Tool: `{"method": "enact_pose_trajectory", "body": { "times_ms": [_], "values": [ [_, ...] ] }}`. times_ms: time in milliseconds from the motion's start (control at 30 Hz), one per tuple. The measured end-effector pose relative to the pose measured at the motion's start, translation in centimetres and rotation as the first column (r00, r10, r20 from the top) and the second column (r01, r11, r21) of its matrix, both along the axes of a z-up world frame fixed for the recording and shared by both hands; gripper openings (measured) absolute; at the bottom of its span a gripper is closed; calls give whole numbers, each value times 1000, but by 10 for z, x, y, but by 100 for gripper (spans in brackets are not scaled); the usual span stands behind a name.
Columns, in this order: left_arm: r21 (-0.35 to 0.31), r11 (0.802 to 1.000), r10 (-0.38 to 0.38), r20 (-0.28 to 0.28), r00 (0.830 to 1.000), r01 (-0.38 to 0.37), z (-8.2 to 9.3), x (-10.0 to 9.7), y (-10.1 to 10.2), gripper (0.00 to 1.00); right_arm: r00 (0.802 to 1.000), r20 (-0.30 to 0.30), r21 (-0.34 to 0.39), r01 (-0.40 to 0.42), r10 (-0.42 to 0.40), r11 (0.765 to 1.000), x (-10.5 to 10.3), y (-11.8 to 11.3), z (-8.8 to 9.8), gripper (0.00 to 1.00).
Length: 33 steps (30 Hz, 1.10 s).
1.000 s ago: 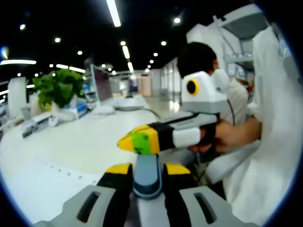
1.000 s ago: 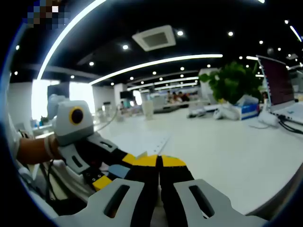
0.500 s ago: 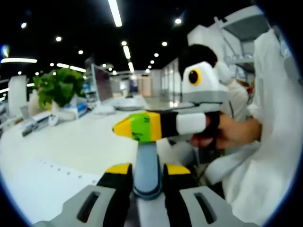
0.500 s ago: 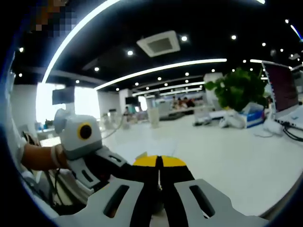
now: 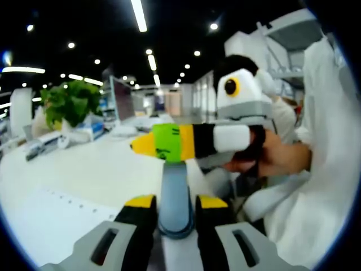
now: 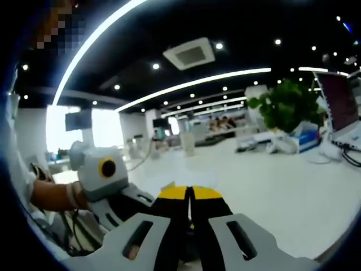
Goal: Pick up the paper insert the paper into the punch align the paper edges press the punch to punch holes
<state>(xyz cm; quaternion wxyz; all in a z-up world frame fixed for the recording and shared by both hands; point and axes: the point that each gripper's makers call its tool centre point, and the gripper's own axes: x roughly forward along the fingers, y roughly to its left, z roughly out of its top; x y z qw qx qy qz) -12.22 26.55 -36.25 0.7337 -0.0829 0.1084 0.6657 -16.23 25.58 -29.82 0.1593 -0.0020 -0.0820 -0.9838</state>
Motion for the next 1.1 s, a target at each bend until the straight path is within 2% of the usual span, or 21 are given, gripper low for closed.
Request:
{"method": "enact_pose_trajectory", "body": {
  "times_ms": [100,200,333,467,667,800,867,1100],
  "values": [
    [1,1000,1,1,1000,-1,0,-2,-1,31,1000,-22,-30,-22,21,999,1,1,13,9],
    [3,1000,2,2,1000,-2,0,-2,-1,33,999,-33,-24,-29,29,999,3,3,19,9],
    [5,1000,3,-6,1000,-3,1,0,0,34,998,-45,0,-35,35,999,5,4,20,11],
    [9,1000,4,-1,1000,-4,2,-1,0,39,998,-14,-3,-58,58,998,7,4,14,14],
    [12,1000,6,-14,1000,-6,2,-1,1,45,999,-6,19,-54,54,998,12,7,13,21],
    [32,999,-3,1,1000,3,7,1,-1,55,998,-18,21,-52,53,998,13,6,16,23],
    [50,999,-10,30,999,9,11,3,-2,61,998,-27,21,-54,55,998,13,7,19,23],
    [87,996,5,43,999,-8,20,-1,-4,63,997,-57,20,-53,54,998,16,16,36,28]
  ]
}}
